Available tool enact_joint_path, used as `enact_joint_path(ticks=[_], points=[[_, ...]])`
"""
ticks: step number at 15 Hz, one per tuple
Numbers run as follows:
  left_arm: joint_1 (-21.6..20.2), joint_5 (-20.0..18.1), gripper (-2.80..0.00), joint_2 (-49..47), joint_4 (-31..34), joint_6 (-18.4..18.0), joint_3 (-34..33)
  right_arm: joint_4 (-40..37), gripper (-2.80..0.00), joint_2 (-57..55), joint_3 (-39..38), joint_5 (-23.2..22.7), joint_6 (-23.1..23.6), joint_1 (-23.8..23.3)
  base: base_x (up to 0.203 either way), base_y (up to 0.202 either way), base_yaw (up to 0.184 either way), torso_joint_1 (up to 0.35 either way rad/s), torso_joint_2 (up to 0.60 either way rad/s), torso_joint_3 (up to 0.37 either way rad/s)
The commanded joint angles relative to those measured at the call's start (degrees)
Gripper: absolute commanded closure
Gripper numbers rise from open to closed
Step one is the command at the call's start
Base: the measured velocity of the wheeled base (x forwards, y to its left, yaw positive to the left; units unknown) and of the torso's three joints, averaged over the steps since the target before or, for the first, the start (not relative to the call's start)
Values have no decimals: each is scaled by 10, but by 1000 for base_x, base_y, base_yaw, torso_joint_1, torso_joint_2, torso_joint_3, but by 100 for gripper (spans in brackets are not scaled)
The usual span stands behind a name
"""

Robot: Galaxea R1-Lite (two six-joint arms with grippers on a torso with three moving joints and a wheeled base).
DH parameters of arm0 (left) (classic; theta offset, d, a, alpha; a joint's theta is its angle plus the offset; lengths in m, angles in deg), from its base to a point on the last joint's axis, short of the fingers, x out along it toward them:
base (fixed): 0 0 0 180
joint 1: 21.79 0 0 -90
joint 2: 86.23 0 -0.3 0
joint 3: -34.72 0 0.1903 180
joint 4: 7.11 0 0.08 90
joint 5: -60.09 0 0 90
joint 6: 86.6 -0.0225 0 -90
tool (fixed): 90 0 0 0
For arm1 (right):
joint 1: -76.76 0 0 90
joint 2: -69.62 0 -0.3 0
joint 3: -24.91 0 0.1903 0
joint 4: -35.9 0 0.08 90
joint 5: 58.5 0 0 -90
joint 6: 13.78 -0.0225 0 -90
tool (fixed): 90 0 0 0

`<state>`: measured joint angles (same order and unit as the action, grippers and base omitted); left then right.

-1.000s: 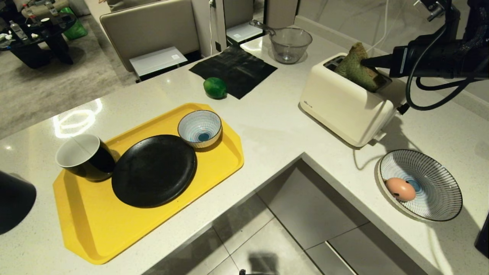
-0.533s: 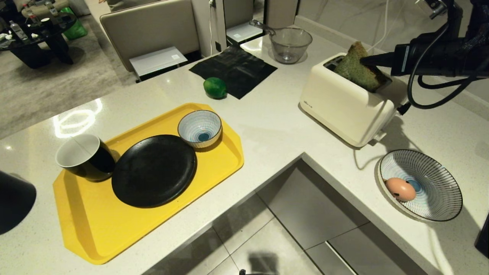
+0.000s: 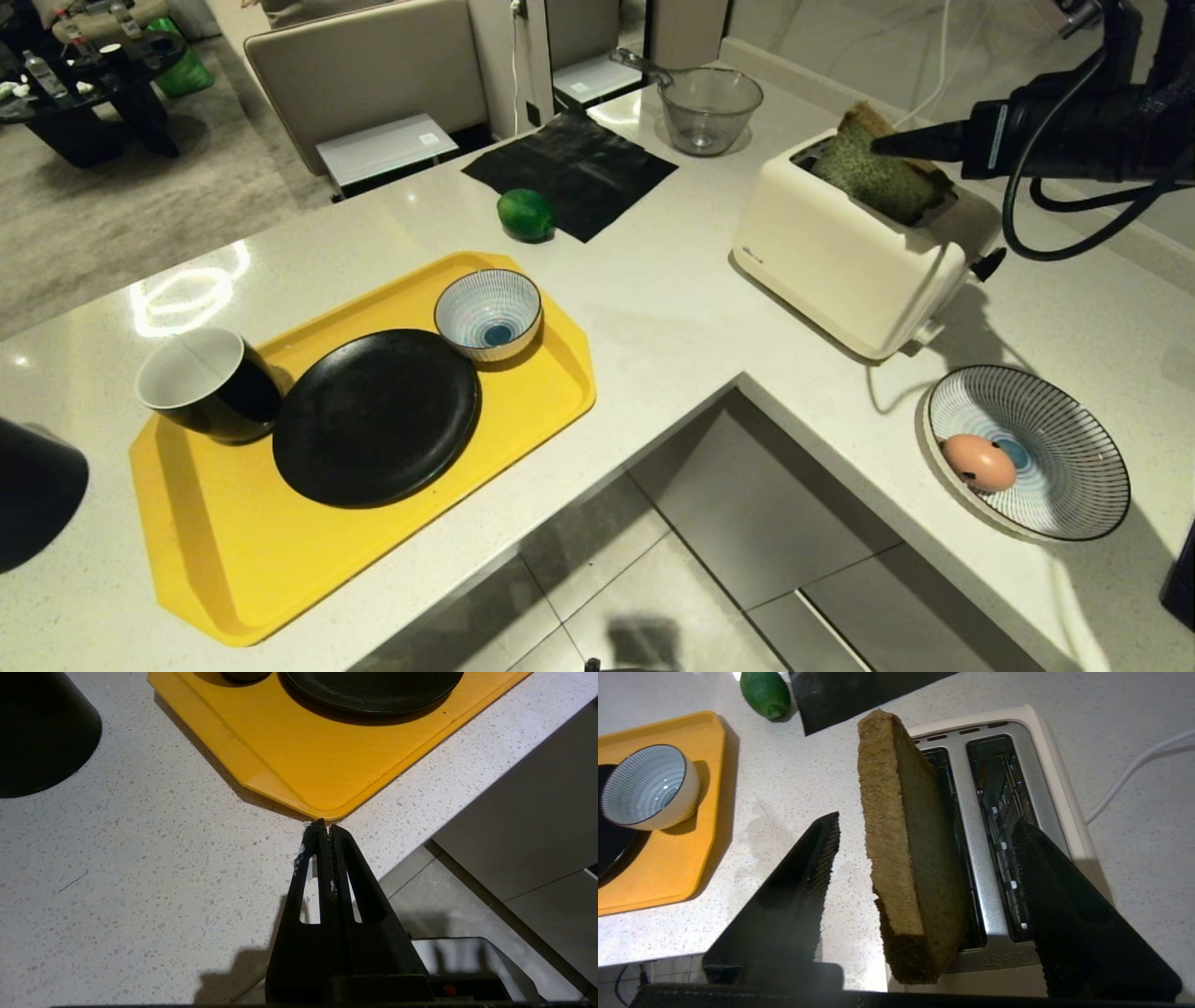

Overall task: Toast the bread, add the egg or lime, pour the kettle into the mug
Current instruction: Put the bread slices in the toaster

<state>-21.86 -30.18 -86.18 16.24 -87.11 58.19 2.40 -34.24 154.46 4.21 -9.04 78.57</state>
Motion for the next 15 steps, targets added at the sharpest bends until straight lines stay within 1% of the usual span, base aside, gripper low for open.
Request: enact_joint_path(ticks=[1,6,9,11,12,13,15], points=[[0,0,0,0,0,0,0,0,-280,-2,5,2,0,1,0,0,0,0,0,0],[0,0,0,0,0,0,0,1,-280,-22,37,3,-3,11,0,0,0,0,0,0],[0,0,0,0,-1,0,0,2,-280,-20,42,4,-7,13,0,0,0,0,0,0],[0,0,0,0,-1,0,0,30,-280,-19,48,5,-26,16,0,0,0,0,0,0],[0,0,0,0,0,0,0,48,-280,-17,48,15,-32,17,0,0,0,0,0,0],[0,0,0,0,0,0,0,52,-280,-10,47,26,-35,17,0,0,0,0,0,0],[0,0,0,0,-1,0,0,51,-280,8,41,28,-37,17,0,0,0,0,0,0]])
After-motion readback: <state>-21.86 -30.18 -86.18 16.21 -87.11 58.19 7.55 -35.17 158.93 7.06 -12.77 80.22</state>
